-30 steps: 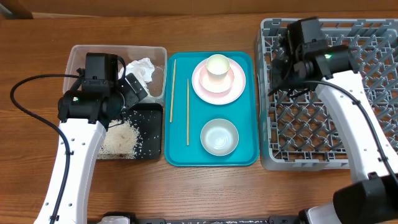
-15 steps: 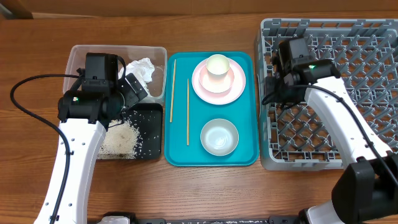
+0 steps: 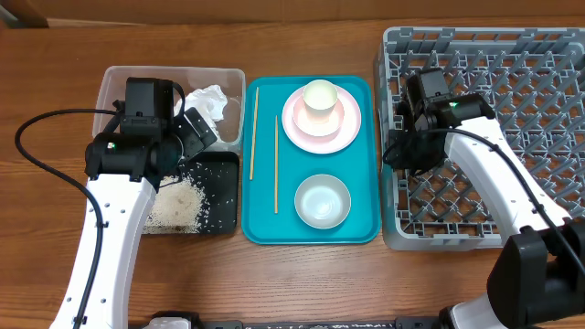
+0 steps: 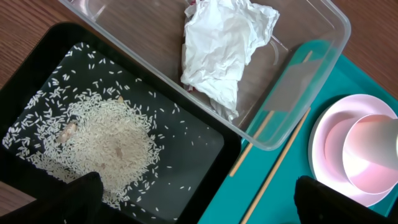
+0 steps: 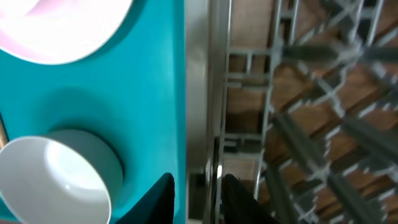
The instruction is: Sort waste into correct bins and load items into the dishwasher
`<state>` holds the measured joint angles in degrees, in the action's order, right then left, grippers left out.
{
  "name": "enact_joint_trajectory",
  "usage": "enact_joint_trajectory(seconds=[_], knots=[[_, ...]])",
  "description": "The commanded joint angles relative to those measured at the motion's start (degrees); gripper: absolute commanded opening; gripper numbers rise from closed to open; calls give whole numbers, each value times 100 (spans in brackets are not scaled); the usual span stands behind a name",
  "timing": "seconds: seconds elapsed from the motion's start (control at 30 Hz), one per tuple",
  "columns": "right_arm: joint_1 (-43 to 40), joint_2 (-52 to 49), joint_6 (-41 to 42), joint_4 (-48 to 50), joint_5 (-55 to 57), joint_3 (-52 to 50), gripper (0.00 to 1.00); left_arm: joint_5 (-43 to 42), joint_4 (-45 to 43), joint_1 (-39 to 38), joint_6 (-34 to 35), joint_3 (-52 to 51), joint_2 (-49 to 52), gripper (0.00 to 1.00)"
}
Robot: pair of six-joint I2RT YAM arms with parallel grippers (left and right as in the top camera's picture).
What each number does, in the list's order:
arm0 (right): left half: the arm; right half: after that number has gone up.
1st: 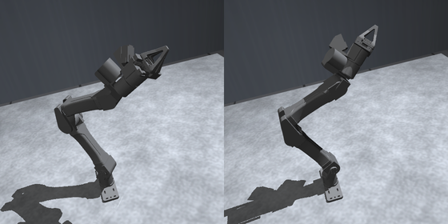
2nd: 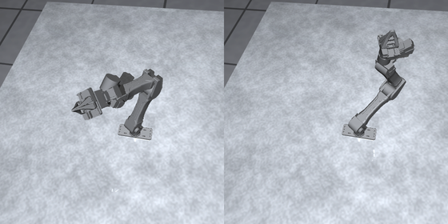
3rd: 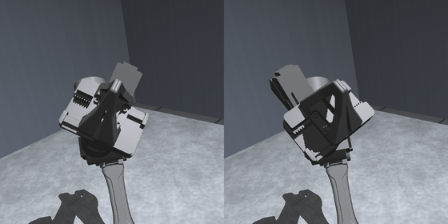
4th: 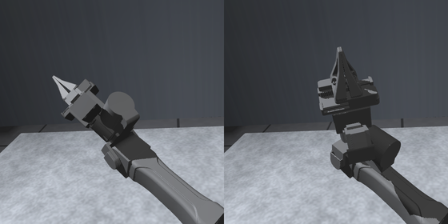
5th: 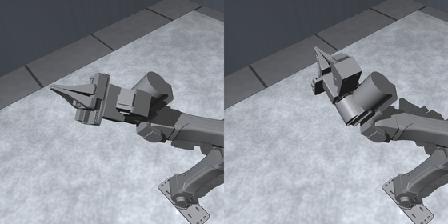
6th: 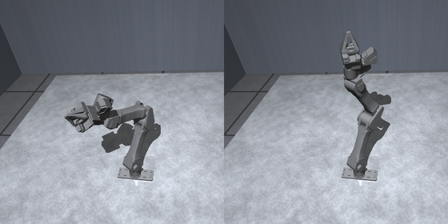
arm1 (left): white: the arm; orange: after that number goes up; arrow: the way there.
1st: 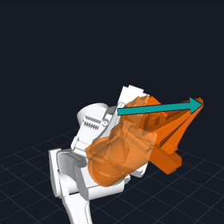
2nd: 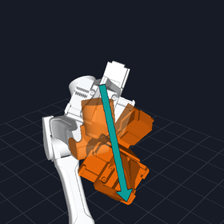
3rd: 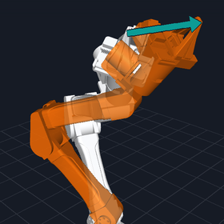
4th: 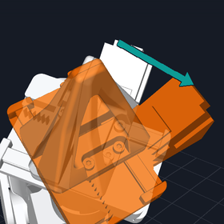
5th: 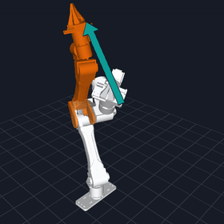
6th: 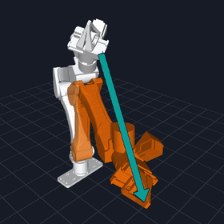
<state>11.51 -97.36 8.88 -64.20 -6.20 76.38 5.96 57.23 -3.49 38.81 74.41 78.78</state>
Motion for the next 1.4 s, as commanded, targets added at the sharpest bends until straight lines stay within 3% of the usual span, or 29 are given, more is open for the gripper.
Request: enact_joint_trajectory(seconds=[0.0,0.33,0.47,0.83,1.1,1.37], knots=[[4,-17,186,-92,-142,-48,28,-24,-11,9,-92,74,-37,100],[4,-17,184,-72,-190,-605,27,-24,-9,9,-92,74,-37,100],[4,-17,181,-136,-446,-667,15,-24,-9,9,-92,74,-37,100],[4,-15,212,-278,-1047,-667,15,-24,-24,9,-92,72,-37,100],[4,-15,916,-424,-1182,-667,15,-2,-24,9,-92,72,-37,100],[4,-15,920,-413,-1532,-667,15,-2,-24,9,-92,72,-37,100]])
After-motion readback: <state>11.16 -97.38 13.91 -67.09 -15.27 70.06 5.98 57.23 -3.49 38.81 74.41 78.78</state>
